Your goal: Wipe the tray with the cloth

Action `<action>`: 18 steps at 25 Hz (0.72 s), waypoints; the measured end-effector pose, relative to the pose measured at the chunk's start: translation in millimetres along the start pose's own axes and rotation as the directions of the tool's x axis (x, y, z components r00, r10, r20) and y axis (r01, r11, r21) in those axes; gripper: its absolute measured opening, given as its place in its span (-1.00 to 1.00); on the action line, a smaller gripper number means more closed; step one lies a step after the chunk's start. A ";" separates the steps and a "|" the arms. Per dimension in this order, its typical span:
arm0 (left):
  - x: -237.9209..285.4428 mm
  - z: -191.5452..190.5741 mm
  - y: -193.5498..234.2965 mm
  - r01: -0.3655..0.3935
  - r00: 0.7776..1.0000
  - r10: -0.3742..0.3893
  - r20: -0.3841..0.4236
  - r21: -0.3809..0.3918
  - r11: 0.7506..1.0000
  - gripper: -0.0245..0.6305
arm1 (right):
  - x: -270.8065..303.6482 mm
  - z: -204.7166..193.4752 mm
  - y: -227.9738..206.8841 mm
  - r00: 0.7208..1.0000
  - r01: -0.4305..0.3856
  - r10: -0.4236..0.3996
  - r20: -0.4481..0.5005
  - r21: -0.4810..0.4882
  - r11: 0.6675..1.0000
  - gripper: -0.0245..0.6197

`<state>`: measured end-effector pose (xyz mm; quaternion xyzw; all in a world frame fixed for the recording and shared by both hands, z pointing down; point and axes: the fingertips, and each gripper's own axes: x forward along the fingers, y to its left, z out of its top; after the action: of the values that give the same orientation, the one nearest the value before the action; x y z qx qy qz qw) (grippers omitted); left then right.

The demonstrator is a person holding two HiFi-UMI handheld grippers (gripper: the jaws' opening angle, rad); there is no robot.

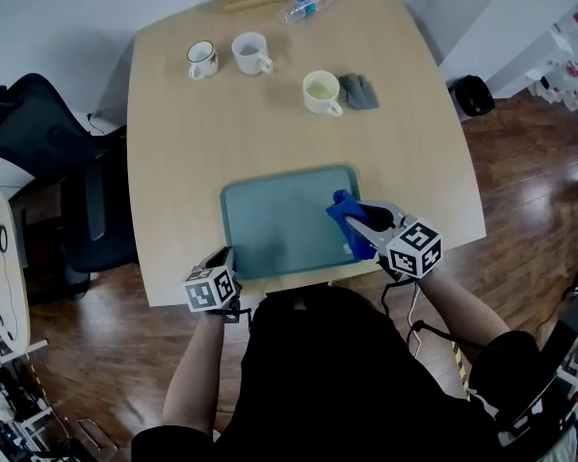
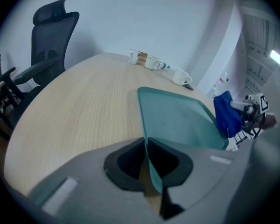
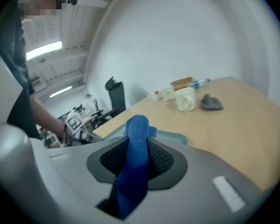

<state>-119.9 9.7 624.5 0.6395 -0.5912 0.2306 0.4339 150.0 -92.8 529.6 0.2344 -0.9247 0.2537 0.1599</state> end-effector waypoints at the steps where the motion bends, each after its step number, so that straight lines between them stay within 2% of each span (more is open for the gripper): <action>1: -0.5 0.2 0.1 -0.004 1.000 0.004 -0.002 -0.007 1.000 -0.84 | -15.4 11.4 -16.0 0.996 0.063 -0.066 0.055 0.054 0.997 -0.58; 3: -6.1 3.5 1.3 -0.017 1.000 0.018 0.021 -0.027 0.999 -0.84 | -50.0 26.5 -47.5 0.971 0.187 -0.203 0.127 0.132 0.973 -0.58; 5: -17.9 10.0 2.1 -0.025 0.997 0.029 0.074 -0.055 0.998 -0.83 | -86.6 30.5 -81.5 0.924 0.332 -0.356 0.140 0.172 0.928 -0.58; 8: -39.8 15.0 6.4 -0.046 0.990 0.055 0.130 -0.067 0.997 -0.82 | -126.1 14.3 -133.6 0.823 0.545 -0.563 0.069 0.181 0.819 -0.58; 10: -57.5 15.2 13.7 -0.087 0.983 0.097 0.158 -0.066 0.994 -0.81 | -130.3 -5.0 -155.0 0.785 0.612 -0.619 -0.003 0.159 0.775 -0.57; 12: -72.8 14.9 12.5 -0.092 0.976 0.104 0.189 -0.070 0.993 -0.81 | -121.4 -22.7 -162.9 0.786 0.616 -0.615 -0.055 0.137 0.776 -0.57; 15: -92.0 16.5 -2.5 -0.050 0.968 0.062 0.242 -0.055 0.997 -0.81 | -97.5 -53.7 -165.4 0.810 0.585 -0.574 -0.118 0.098 0.805 -0.54; 18: -109.9 16.0 -24.0 0.006 0.959 -0.003 0.285 -0.011 1.000 -0.81 | -86.5 -63.2 -165.2 0.799 0.595 -0.587 -0.128 0.029 0.803 -0.41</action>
<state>-121.8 55.7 520.7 0.6649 -0.6473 0.1316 0.3488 318.8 -153.7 610.6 0.5016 -0.7859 0.2351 0.2747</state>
